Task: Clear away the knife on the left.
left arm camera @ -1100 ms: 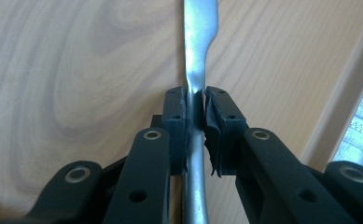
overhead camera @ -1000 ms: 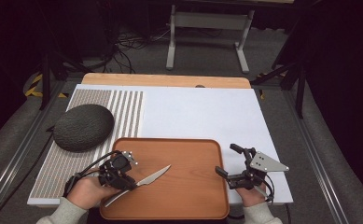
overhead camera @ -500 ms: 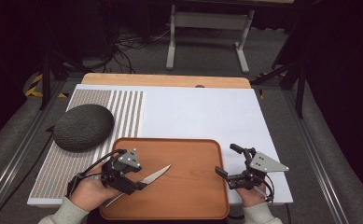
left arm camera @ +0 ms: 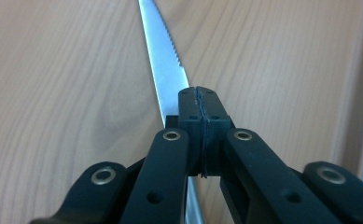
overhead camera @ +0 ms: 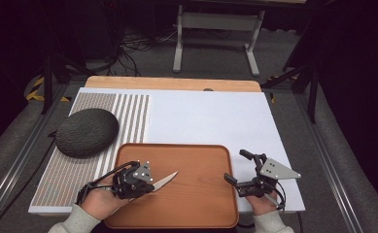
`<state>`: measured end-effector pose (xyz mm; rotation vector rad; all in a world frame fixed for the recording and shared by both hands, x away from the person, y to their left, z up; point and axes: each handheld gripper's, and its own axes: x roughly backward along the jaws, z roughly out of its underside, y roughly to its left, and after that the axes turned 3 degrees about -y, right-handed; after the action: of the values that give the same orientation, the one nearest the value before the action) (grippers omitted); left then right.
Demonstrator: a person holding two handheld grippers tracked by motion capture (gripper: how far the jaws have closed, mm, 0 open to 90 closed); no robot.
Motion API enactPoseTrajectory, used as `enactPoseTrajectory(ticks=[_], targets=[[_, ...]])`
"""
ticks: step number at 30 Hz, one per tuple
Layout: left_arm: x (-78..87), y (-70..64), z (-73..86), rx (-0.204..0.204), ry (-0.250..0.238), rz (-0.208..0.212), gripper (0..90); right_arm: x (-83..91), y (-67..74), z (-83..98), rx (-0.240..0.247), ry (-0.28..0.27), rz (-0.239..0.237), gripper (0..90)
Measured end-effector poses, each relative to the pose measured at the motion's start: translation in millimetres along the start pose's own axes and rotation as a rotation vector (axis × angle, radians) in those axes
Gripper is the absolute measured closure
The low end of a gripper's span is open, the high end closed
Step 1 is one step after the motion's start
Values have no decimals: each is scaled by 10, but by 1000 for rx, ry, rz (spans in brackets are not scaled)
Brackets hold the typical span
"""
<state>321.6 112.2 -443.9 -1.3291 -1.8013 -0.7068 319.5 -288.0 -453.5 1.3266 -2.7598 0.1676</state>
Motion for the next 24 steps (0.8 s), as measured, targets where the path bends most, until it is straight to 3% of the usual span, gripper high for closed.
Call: enactPoseTrajectory(ticks=[6,11,24], targets=[[-64,-34,-12,-37,54,14,898,1,-2,-1,1,0,2,21],[-107,-44,-11,-39,97,26,898,0,0,0,3,2,2,21],[-87,34,33,18,80,6,898,0,0,1,6,5,4,22]])
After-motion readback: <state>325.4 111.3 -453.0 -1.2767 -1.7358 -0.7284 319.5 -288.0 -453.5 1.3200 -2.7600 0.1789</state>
